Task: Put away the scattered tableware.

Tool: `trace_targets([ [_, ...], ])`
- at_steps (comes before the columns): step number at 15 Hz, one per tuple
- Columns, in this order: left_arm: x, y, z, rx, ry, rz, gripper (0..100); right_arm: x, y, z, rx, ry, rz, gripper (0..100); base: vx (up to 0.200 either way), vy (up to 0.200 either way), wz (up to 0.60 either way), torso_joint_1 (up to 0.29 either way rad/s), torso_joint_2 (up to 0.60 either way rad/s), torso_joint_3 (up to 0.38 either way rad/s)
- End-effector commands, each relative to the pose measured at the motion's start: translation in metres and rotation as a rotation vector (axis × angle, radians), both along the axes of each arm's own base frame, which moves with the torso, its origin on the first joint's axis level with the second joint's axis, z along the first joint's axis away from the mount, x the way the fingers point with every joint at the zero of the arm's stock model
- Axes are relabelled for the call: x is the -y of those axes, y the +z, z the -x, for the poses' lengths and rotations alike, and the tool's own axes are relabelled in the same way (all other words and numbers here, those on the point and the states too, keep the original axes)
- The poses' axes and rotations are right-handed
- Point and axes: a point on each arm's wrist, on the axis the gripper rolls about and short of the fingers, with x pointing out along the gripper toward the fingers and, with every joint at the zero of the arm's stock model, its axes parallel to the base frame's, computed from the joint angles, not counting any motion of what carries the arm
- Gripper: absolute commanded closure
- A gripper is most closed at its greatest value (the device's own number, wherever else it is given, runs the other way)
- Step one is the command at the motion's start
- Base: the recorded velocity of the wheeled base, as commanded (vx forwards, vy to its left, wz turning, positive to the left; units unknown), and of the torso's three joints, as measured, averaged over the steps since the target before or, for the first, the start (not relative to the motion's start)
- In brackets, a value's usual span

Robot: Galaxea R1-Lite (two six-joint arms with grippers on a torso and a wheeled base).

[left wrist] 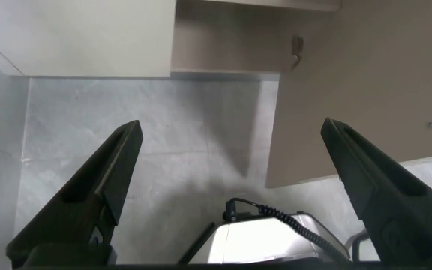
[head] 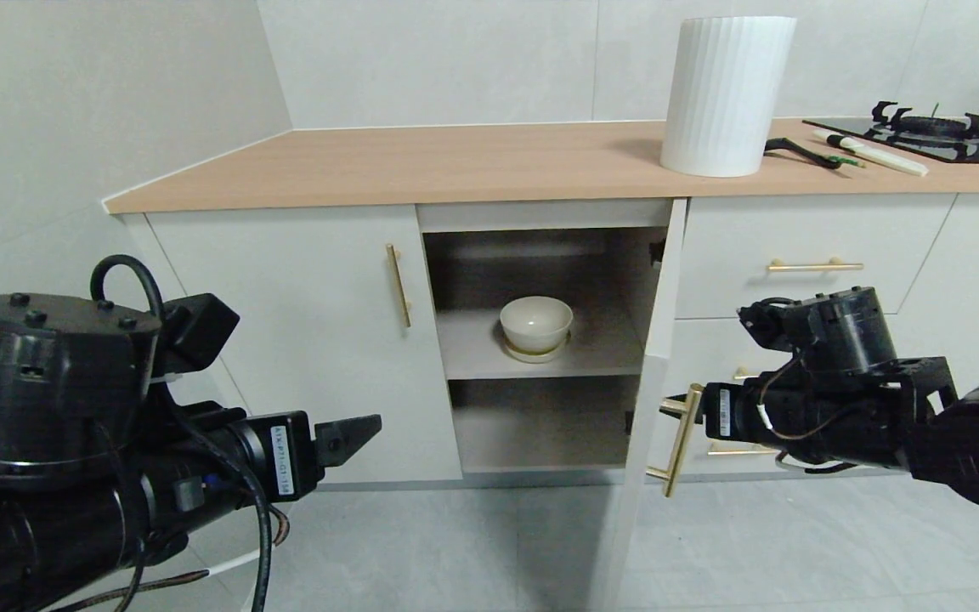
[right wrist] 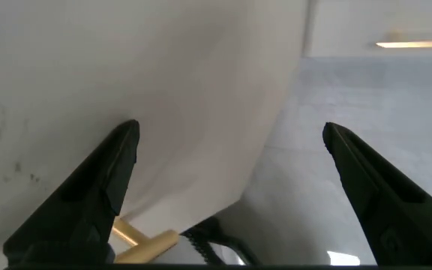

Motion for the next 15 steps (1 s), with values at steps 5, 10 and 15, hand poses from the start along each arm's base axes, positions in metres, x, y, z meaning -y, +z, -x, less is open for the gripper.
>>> trace_targets([
  [5,-0.002,0.002,0.002,0.013,-0.003,-0.001,0,-0.031,-0.001,-0.045,0.063,0.072,0.028,0,0.0,0.0,0.0,0.0,0.0,0.0],
  [10,-0.002,0.002,0.002,0.015,-0.004,-0.007,0,-0.047,-0.007,-0.073,0.086,0.092,0.022,0,0.0,0.0,0.0,0.0,0.0,0.0],
  [15,-0.002,0.0,0.002,0.016,-0.004,-0.034,0,-0.059,-0.018,-0.079,0.095,0.104,0.008,0,0.0,0.0,0.0,0.0,0.0,0.0],
])
